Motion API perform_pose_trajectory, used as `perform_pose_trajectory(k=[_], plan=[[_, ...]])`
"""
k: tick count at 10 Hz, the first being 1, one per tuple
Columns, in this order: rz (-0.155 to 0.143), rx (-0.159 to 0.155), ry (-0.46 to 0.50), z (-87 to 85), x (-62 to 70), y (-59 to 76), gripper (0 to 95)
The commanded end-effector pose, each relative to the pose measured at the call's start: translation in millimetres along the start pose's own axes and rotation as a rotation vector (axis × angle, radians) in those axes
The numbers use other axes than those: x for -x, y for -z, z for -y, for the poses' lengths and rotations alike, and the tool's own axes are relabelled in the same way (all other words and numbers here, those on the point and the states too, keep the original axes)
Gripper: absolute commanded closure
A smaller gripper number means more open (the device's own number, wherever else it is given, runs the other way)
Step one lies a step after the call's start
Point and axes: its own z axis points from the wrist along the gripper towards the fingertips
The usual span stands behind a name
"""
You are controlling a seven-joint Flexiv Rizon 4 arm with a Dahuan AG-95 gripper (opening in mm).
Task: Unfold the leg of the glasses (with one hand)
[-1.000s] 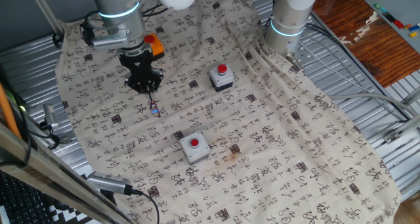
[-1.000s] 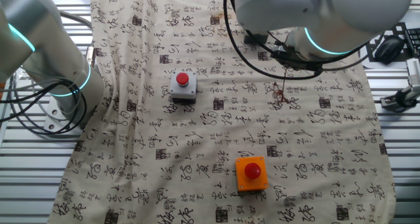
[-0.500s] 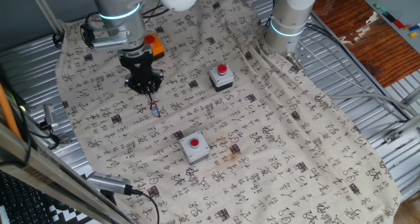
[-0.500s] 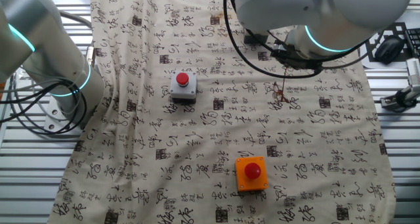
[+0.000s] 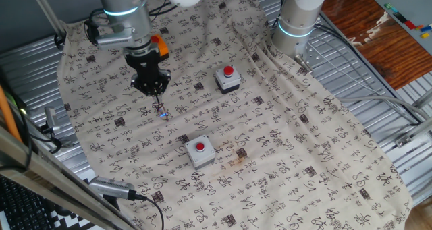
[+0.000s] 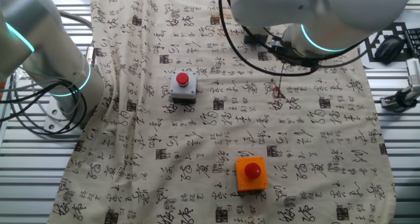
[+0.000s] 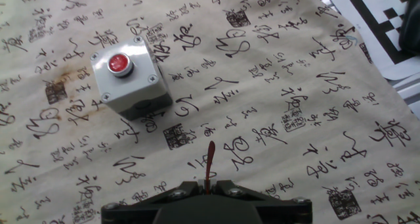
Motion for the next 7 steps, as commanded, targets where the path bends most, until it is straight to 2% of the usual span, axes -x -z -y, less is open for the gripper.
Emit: perform_pose_trajectory(k=[1,3,7], plan=[[0.050,0.021,0.001,-0.4,0.6,0.5,95.0],[0.070,0.029,-0.001,-0.2,1.1,0.2,95.0],[0.084,0.033,-0.007,0.7,3.6,-1.3,95.0]])
